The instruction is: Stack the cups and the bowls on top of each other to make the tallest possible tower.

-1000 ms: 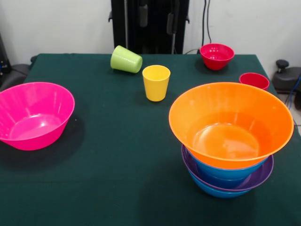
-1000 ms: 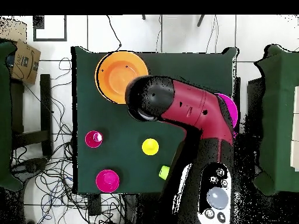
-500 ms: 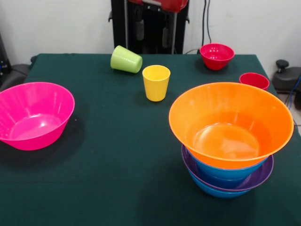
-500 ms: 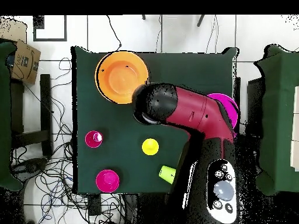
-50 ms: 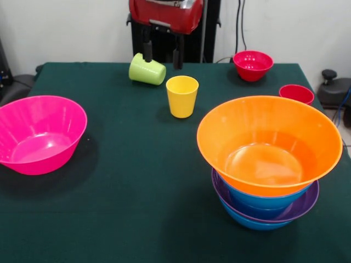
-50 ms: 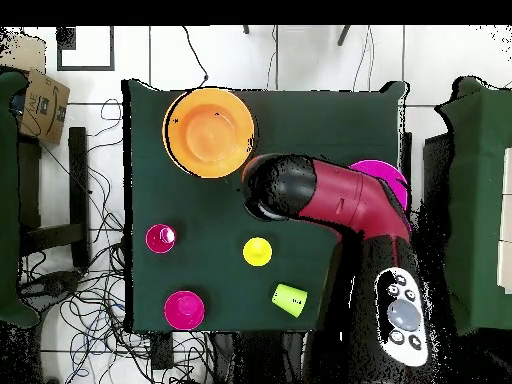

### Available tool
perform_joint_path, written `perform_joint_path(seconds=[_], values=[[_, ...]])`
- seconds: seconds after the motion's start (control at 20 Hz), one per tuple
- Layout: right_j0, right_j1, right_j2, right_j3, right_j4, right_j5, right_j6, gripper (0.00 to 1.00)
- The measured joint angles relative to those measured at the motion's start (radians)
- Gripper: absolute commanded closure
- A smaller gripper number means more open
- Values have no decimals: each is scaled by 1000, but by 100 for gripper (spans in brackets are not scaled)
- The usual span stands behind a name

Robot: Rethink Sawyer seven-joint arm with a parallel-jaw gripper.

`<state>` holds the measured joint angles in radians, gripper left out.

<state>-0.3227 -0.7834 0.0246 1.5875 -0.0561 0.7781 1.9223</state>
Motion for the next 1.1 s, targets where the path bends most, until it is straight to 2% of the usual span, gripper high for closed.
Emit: perform_joint_path(seconds=[0.5,1.1], values=[[-105,-4,135,74,-98,-1,0,0],[-144,-10,285,161,-170,-1,0,0]])
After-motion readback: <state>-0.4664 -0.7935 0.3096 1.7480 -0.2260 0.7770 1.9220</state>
